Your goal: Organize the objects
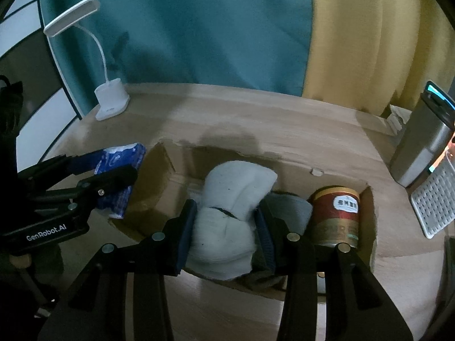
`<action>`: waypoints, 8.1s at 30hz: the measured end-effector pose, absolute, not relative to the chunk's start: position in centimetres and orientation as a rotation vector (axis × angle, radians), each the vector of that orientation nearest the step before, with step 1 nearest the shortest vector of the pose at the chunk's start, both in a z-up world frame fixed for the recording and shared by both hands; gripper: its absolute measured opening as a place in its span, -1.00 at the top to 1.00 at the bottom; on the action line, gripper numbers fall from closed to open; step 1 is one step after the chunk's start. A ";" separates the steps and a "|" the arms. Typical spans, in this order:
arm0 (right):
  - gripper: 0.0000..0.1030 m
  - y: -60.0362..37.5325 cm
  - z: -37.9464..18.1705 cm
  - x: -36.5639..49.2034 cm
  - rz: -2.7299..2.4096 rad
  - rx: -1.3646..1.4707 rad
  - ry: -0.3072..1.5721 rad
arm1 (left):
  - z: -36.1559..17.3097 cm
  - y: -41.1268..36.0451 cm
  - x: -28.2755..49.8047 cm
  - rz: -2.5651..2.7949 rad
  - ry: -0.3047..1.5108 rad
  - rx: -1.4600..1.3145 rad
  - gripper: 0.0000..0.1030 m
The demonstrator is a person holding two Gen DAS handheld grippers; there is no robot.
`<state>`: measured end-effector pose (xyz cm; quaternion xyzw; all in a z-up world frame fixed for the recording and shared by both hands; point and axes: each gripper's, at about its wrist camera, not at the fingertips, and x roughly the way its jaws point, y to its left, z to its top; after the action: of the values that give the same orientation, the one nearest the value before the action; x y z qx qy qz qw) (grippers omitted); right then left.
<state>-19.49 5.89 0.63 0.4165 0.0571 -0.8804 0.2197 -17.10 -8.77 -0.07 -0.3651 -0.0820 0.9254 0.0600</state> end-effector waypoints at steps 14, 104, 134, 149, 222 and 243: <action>0.14 2.1 -0.1 -20.3 -2.398 1.178 0.194 | -1.0 -10.8 -17.1 2.799 -0.277 -1.112 -0.15; -0.21 11.3 -1.0 -22.9 -2.432 1.158 -0.056 | -1.2 -1.2 -21.5 2.752 -0.119 -1.210 -0.16; -0.21 11.2 -0.1 -21.2 -2.470 1.133 -0.041 | -0.2 -2.1 -20.1 2.784 -0.159 -1.198 -0.47; -0.21 10.8 1.1 -18.1 -2.493 1.103 -0.021 | 0.8 -2.7 -16.4 2.809 -0.173 -1.158 -0.47; -0.21 10.5 -3.1 -7.0 -2.451 1.213 0.044 | -3.0 -2.8 -5.0 2.769 -0.244 -1.208 -0.47; -0.21 10.3 -6.0 -6.6 -2.389 1.309 0.050 | -5.2 -2.7 -4.9 2.729 -0.258 -1.278 -0.47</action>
<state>-6.60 10.27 -5.96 0.4701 0.0181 -0.8578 0.2070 -4.92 -2.65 -5.21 -0.4219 -0.0851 0.9008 0.0584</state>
